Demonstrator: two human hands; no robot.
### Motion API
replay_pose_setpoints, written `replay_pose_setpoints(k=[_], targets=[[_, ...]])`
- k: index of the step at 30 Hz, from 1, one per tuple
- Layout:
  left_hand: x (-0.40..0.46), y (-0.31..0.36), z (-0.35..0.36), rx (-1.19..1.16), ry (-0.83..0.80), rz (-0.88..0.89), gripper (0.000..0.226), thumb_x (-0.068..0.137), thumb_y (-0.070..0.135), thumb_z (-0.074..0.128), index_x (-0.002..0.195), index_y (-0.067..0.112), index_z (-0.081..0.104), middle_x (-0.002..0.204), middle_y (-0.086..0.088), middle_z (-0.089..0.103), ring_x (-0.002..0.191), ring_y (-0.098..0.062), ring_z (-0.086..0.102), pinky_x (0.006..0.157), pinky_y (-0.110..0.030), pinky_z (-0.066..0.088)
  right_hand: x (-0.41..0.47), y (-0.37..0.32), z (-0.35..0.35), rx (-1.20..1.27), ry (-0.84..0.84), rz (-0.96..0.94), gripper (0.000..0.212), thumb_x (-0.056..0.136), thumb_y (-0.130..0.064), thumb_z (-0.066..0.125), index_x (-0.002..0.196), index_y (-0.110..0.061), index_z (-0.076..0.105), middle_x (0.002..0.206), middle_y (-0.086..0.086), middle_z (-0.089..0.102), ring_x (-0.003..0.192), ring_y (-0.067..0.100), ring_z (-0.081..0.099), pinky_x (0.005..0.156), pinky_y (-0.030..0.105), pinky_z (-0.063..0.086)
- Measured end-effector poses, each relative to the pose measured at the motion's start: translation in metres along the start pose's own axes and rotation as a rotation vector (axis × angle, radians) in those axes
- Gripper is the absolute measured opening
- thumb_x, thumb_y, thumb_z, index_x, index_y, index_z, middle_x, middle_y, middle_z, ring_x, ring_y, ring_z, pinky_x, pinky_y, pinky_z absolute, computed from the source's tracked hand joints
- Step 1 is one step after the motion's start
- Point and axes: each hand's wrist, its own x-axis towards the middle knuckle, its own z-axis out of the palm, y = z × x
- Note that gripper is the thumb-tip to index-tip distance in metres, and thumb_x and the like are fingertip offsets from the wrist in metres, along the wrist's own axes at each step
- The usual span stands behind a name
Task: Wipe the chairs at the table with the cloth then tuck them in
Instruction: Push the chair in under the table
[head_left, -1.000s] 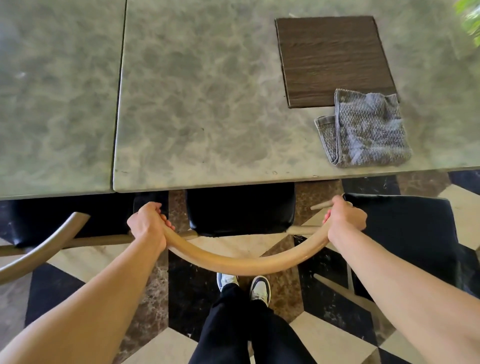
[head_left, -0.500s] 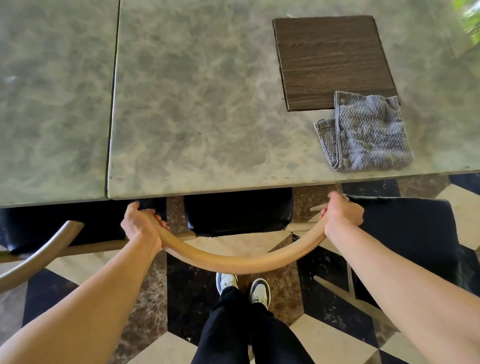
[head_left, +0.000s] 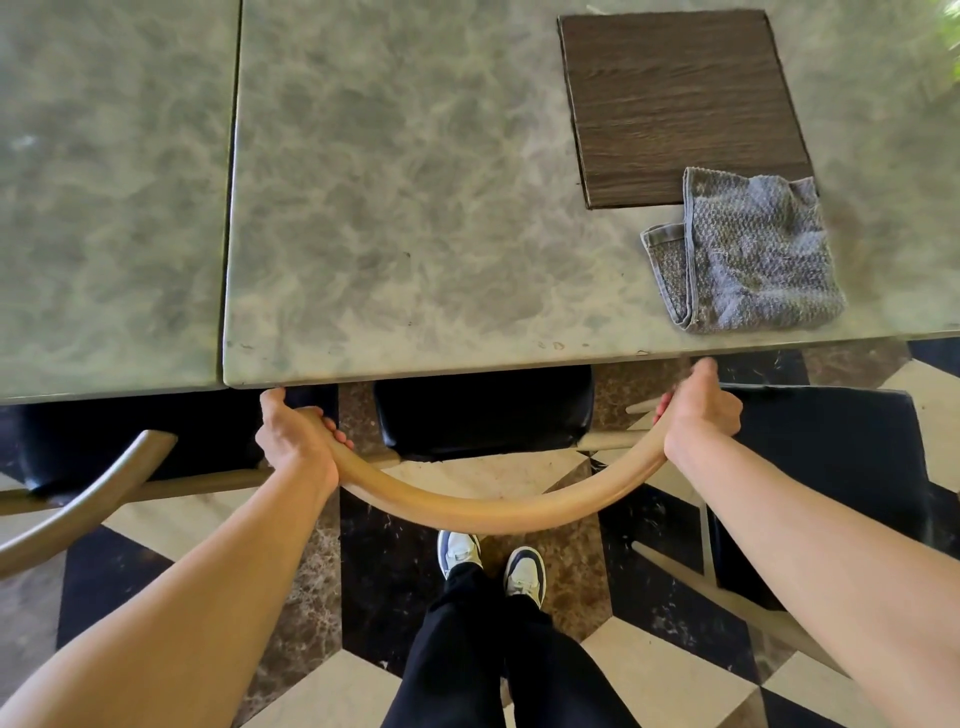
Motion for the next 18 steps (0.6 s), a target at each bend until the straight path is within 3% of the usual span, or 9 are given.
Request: replay_pose_setpoints(k=[12, 16, 18], targets=[[0.008, -0.005, 0.000, 0.022, -0.006, 0.001, 0.047, 0.079, 0.055, 0.050, 0.070, 0.010, 0.059, 0.045, -0.004, 0.053, 0.037, -0.020, 0.045, 0.044, -0.028, 0.043, 0.010, -0.002, 0.001, 0.070, -0.004, 0.036, 0.041, 0.077, -0.045, 0.044, 0.079, -0.010, 0.066, 0.059, 0.004, 0.065, 0.038, 0.019, 0.053, 0.046, 0.029, 0.049], [-0.001, -0.003, -0.001, 0.071, -0.014, 0.011, 0.046, 0.089, 0.051, 0.048, 0.077, 0.008, 0.060, 0.055, -0.007, 0.058, 0.040, -0.021, 0.051, 0.049, -0.032, 0.050, 0.011, -0.003, -0.002, 0.060, -0.077, 0.048, 0.042, 0.080, -0.044, 0.045, 0.085, -0.008, 0.068, 0.062, 0.006, 0.065, 0.041, 0.019, 0.057, 0.049, 0.030, 0.052], [-0.008, -0.005, 0.001, 0.105, -0.008, 0.039, 0.046, 0.095, 0.048, 0.046, 0.087, 0.005, 0.060, 0.067, -0.013, 0.064, 0.050, -0.027, 0.062, 0.060, -0.039, 0.058, 0.013, -0.003, -0.005, 0.070, -0.125, 0.060, 0.041, 0.085, -0.039, 0.049, 0.093, -0.003, 0.068, 0.065, 0.010, 0.068, 0.044, 0.021, 0.062, 0.054, 0.033, 0.059]])
